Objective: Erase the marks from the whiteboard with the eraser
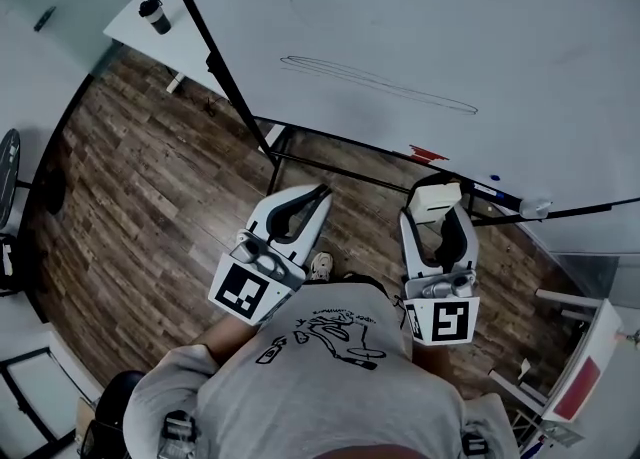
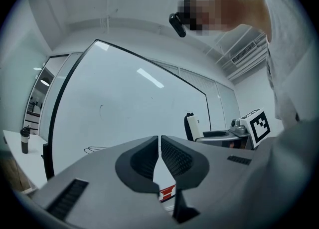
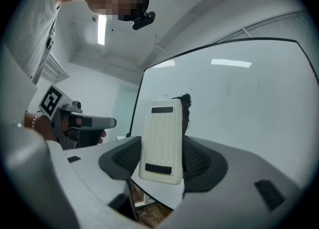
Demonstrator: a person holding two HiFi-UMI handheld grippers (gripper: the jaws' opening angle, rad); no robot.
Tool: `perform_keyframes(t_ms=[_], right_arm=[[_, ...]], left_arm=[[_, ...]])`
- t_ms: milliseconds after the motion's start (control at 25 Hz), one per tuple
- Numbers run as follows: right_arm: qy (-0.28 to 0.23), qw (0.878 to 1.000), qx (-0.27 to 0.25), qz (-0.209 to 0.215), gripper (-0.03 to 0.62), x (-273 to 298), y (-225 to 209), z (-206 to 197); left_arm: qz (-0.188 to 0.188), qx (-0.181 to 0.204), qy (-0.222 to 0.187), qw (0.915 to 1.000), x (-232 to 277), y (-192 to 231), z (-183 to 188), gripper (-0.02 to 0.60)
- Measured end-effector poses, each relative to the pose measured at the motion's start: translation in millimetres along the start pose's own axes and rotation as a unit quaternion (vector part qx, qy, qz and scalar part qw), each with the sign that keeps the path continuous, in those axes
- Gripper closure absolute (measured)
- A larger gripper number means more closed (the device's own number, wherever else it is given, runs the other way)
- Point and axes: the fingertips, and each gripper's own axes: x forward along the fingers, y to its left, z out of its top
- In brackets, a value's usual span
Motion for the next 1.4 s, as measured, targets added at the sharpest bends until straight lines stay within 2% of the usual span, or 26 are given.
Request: perform_keyframes(t_ms=[400, 680, 880, 1000, 1160, 1400], right_arm=[[-0.002, 1.0, -0.003, -0.002, 0.333, -2, -42, -2], [-0.001, 1.0, -0.028, -0.008, 0.333, 1, -75, -3], [-0.002, 0.997, -0.066, -0.033, 0.333, 14, -97, -3], [0.027, 0.99, -0.134, -0.045, 0.333, 23, -113, -15], [0.095, 0.97, -0.213, -0.07, 0.333, 36, -140, -39], [0.104, 0.948, -0.286, -0.096, 0.333, 60, -175, -43]], left_arm=[[0.005, 0.0, -0.004, 1.0, 39, -17, 4, 0.555], [0.004, 0.0, -0.011, 0.9999, 71, -24, 6, 0.558], [0.003, 0.001, -0.009, 1.0, 83, -24, 5, 0.56], [0.003, 0.005, -0.018, 0.9998, 87, -23, 6, 0.56], [-0.001, 0.006, -0.027, 0.9996, 90, -23, 9, 0.56], [-0.005, 0.005, -0.027, 0.9996, 88, -22, 11, 0.56]])
